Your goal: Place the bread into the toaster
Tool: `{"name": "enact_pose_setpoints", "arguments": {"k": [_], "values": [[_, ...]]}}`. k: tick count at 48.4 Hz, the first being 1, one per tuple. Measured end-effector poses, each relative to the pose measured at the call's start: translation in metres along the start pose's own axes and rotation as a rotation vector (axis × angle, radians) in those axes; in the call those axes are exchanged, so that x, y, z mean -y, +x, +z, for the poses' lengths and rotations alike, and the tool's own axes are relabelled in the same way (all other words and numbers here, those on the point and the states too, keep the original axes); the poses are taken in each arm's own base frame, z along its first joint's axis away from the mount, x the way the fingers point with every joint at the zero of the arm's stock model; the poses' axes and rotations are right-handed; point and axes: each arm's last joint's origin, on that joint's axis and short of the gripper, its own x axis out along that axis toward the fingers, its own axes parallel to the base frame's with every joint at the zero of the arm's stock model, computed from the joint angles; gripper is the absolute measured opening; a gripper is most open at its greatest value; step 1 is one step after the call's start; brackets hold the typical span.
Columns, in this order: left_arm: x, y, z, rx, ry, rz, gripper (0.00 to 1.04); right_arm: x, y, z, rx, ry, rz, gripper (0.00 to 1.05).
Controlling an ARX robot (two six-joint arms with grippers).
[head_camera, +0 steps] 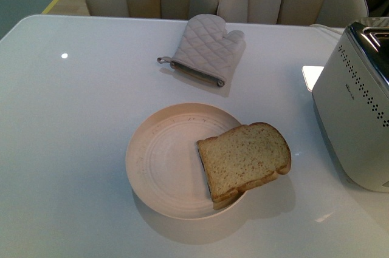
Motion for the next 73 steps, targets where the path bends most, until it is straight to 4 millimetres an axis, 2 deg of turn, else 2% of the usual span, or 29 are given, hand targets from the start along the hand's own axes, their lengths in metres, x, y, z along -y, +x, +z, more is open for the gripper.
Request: {"name": "enact_pose_setpoints", "arguments": {"k": [5, 9, 19, 28, 41, 73], "values": [[0.000, 0.000, 0.000, 0.000, 0.000, 0.000, 0.98, -0.016, 0.040, 0.000, -0.028, -0.025, 0.016, 0.96], [0.000, 0.000, 0.000, 0.000, 0.000, 0.000, 0.98, -0.024, 0.068, -0.009, -0.085, -0.030, 0.023, 0.96], [0.000, 0.000, 0.000, 0.000, 0.000, 0.000, 0.98, -0.033, 0.106, -0.037, -0.235, 0.064, 0.050, 0.96], [0.000, 0.000, 0.000, 0.000, 0.000, 0.000, 0.98, -0.032, 0.123, -0.065, -0.338, 0.220, 0.042, 0.96], [0.000, 0.000, 0.000, 0.000, 0.000, 0.000, 0.98, -0.025, 0.136, -0.094, -0.441, 0.357, 0.018, 0.96], [0.000, 0.000, 0.000, 0.000, 0.000, 0.000, 0.98, -0.028, 0.178, -0.124, -0.502, 0.571, 0.015, 0.96]]}}
